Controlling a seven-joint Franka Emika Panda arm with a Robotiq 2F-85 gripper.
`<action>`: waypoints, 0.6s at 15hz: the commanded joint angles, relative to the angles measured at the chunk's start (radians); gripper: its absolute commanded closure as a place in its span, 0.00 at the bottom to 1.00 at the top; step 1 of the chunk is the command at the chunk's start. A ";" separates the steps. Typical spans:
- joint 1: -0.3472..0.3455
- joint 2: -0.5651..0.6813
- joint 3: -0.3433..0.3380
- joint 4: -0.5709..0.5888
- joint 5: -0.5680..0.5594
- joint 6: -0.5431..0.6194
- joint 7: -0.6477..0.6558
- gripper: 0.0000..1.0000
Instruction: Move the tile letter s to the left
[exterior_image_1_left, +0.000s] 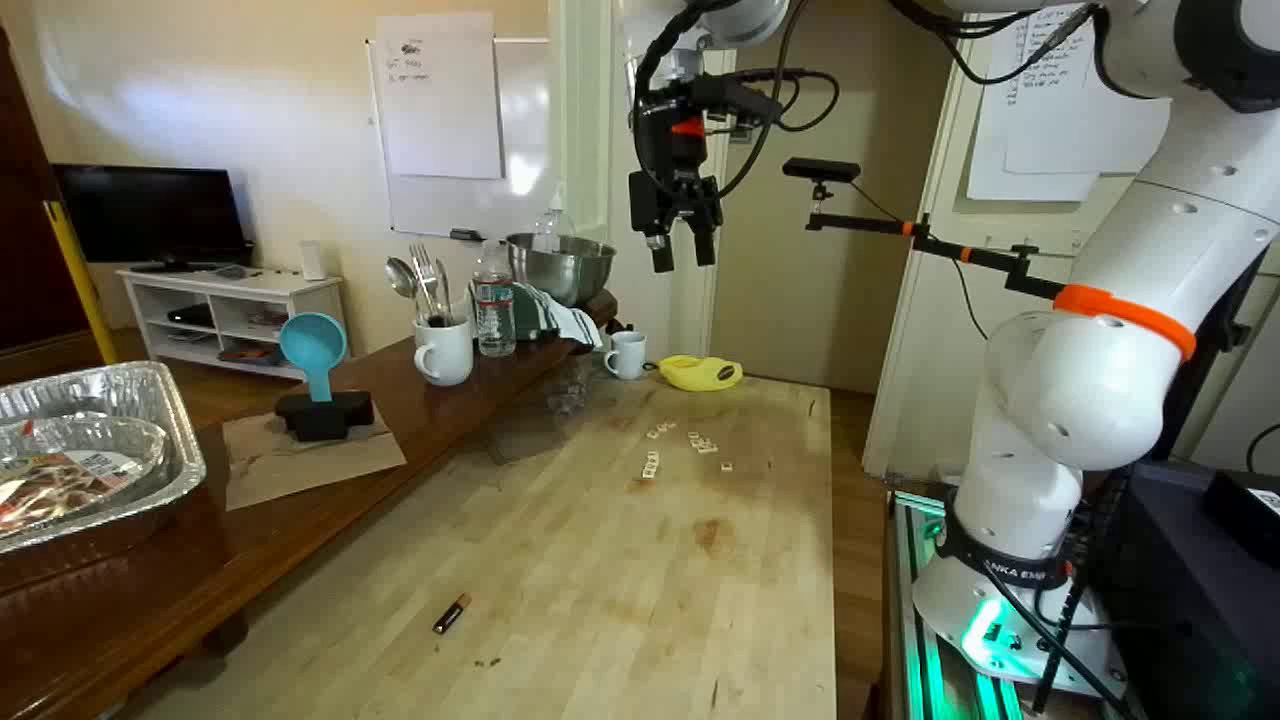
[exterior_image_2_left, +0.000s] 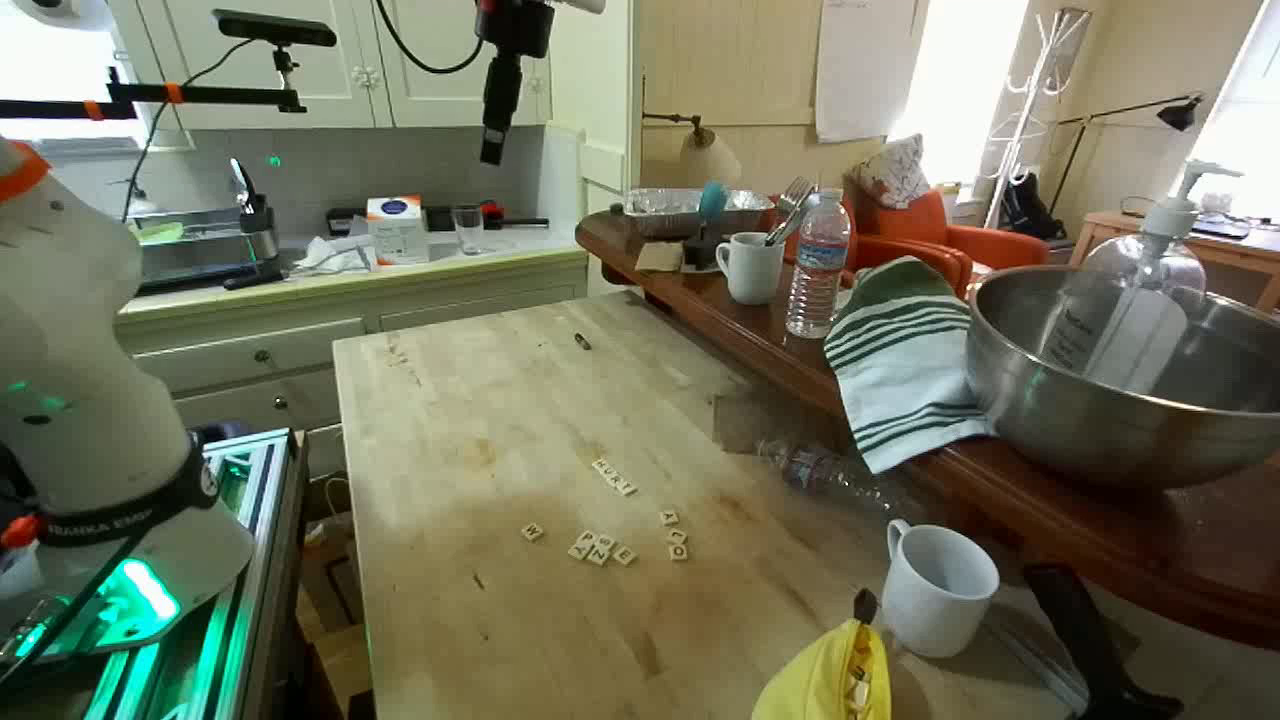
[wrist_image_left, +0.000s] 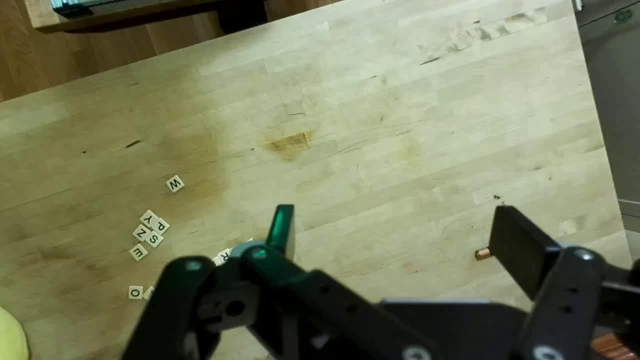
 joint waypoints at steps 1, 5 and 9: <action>-0.004 0.001 0.003 0.002 0.001 -0.002 -0.001 0.00; -0.004 0.001 0.003 0.002 0.001 -0.002 -0.001 0.00; -0.034 -0.002 -0.016 -0.052 -0.034 0.035 0.014 0.00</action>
